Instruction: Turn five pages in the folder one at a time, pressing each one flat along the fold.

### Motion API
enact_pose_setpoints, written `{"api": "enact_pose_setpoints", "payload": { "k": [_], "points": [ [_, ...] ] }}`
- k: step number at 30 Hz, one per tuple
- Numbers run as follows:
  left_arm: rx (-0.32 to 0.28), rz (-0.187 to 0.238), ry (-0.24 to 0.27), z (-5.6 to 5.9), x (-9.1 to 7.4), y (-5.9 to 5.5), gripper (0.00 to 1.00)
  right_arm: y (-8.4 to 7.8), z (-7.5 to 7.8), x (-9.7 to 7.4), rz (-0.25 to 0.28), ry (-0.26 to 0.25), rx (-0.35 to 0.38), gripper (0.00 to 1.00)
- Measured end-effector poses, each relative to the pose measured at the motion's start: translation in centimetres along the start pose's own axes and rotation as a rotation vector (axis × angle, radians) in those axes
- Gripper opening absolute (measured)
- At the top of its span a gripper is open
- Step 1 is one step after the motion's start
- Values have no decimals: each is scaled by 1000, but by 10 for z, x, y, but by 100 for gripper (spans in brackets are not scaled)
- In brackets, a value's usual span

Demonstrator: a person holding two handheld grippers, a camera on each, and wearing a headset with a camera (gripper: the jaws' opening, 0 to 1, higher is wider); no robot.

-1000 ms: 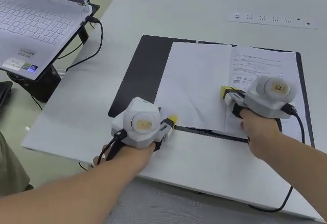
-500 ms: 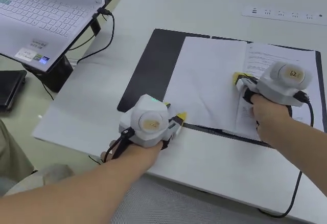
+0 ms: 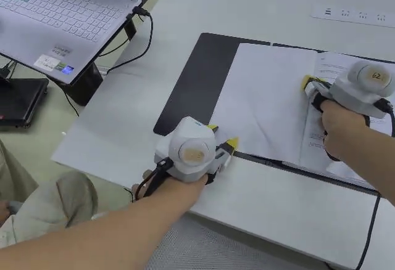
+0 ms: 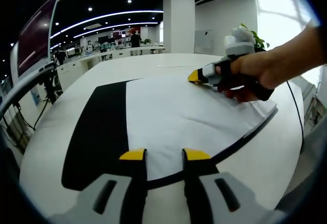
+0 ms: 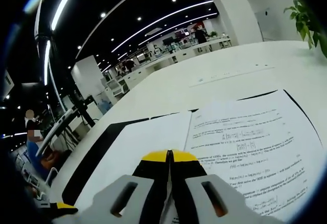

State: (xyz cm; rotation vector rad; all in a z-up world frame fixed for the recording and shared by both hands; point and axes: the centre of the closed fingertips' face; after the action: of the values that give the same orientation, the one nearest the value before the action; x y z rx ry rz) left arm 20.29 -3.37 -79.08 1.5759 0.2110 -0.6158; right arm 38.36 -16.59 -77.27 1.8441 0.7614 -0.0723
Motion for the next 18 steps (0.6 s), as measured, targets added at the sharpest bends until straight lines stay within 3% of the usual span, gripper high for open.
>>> {"api": "enact_pose_setpoints", "payload": {
  "k": [7, 18],
  "points": [
    [0, 3, 0, 0, -1, 0, 26, 10, 7, 11, 0, -28, 3, 0],
    [-2, 7, 0, 0, -1, 1, 26, 23, 24, 48, 2, -48, -10, 0]
  ]
}}
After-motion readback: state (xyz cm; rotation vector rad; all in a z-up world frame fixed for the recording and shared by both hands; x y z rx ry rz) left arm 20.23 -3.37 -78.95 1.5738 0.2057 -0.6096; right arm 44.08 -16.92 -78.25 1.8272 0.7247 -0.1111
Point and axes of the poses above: the centre of the closed fingertips' face, and the gripper's own axes: x roughly forward along the fingers, z roughly to its right, y roughly out of its top, and after that the axes turned 2 degrees about y, right-handed
